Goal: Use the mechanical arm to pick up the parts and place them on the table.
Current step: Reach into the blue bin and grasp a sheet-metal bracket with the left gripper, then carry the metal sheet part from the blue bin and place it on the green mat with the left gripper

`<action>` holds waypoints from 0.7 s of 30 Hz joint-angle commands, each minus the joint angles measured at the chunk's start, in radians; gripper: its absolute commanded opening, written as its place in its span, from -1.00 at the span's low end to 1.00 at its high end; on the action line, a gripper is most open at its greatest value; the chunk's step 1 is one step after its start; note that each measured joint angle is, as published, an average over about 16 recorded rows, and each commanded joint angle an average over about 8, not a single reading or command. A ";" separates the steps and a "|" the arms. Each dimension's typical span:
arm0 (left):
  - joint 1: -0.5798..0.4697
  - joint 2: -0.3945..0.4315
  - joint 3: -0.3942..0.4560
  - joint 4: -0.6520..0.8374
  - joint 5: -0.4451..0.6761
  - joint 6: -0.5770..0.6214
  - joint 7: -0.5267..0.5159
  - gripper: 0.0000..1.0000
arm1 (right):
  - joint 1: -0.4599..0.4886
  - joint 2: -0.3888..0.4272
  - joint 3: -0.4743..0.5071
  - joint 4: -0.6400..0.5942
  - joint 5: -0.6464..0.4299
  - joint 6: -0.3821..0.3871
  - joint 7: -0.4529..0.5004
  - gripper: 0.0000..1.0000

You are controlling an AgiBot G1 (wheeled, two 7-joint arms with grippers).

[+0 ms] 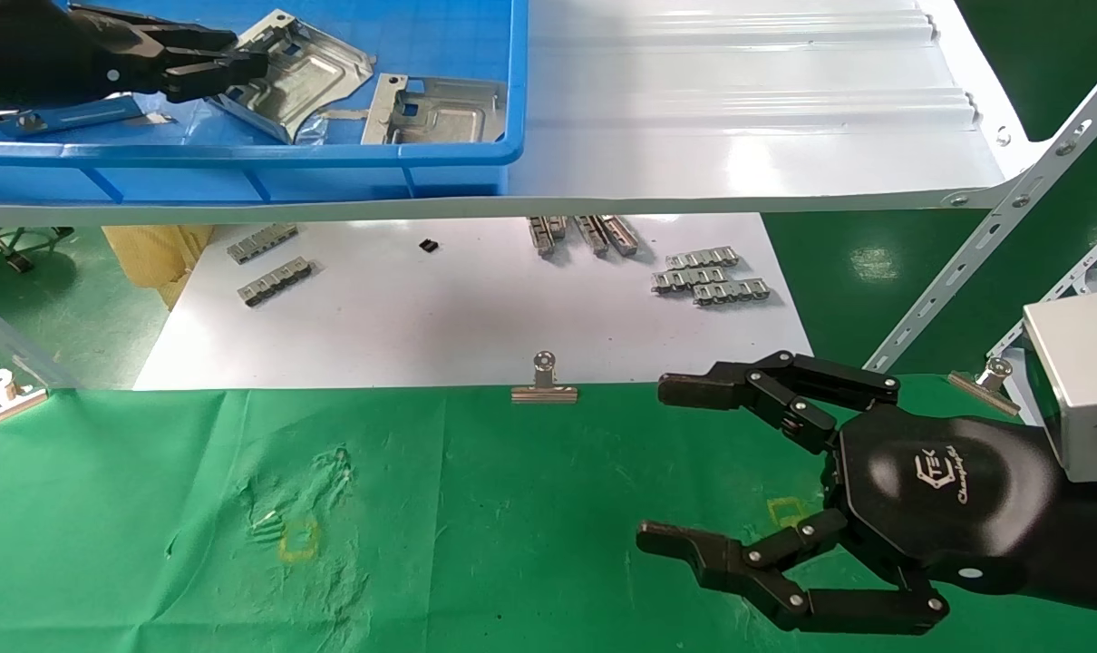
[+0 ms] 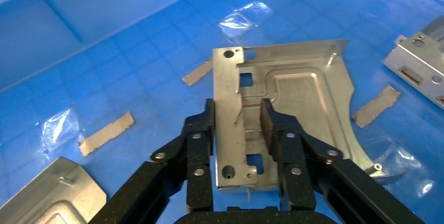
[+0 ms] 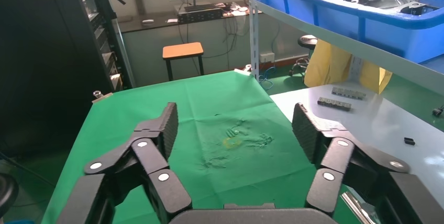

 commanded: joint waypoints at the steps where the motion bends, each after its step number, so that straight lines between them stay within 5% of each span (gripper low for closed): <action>1: -0.001 -0.001 0.001 0.003 0.001 0.005 0.003 -1.00 | 0.000 0.000 0.000 0.000 0.000 0.000 0.000 1.00; 10: -0.019 -0.019 -0.035 -0.019 -0.051 0.064 0.041 -1.00 | 0.000 0.000 0.000 0.000 0.000 0.000 0.000 1.00; 21: -0.026 -0.093 -0.092 -0.093 -0.154 0.454 0.189 -1.00 | 0.000 0.000 0.000 0.000 0.000 0.000 0.000 1.00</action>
